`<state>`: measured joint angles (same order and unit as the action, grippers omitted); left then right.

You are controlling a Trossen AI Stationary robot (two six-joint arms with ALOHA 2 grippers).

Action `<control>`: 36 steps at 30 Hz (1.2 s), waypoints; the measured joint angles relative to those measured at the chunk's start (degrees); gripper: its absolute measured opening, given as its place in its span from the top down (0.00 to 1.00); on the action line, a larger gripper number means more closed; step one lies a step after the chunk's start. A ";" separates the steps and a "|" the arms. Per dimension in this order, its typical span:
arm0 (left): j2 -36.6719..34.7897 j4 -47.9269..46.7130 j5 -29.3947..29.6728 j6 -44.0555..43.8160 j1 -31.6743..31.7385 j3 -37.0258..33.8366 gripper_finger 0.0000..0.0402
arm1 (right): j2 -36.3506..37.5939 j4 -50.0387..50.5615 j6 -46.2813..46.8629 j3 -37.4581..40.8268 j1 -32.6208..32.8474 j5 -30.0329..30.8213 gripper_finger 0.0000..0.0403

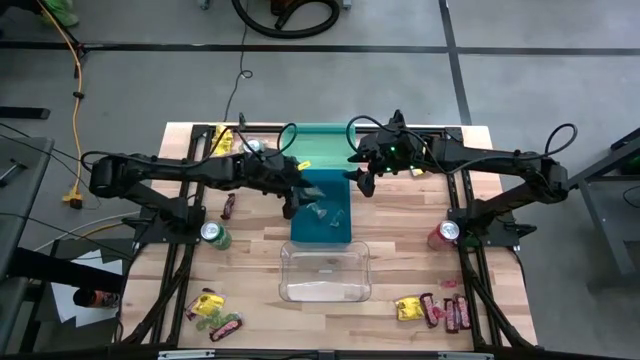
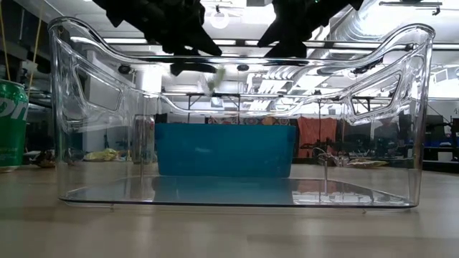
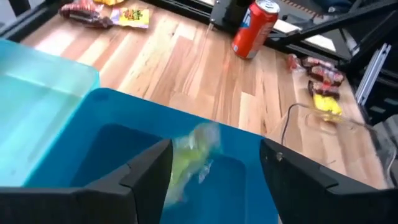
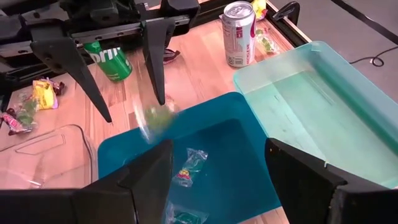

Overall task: Sort candy
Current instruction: Put the orange candy into the blue bin

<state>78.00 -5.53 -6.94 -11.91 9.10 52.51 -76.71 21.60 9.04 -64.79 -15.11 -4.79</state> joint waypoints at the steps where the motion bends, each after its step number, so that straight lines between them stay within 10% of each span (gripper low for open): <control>1: 0.00 0.03 -0.01 1.07 -0.02 0.00 0.43 | 0.00 0.01 0.02 0.00 0.00 -0.04 0.38; 28: -1.58 5.56 2.05 5.44 0.31 0.02 0.43 | -0.02 -2.03 3.19 -0.02 0.15 -4.14 0.38; 36: -10.21 3.10 2.27 2.47 5.72 0.57 0.43 | -0.07 4.61 14.02 -4.59 -6.11 17.22 0.38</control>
<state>67.79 -2.43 -4.67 -9.44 14.83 53.08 -76.77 26.21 23.06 -69.39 -21.22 12.43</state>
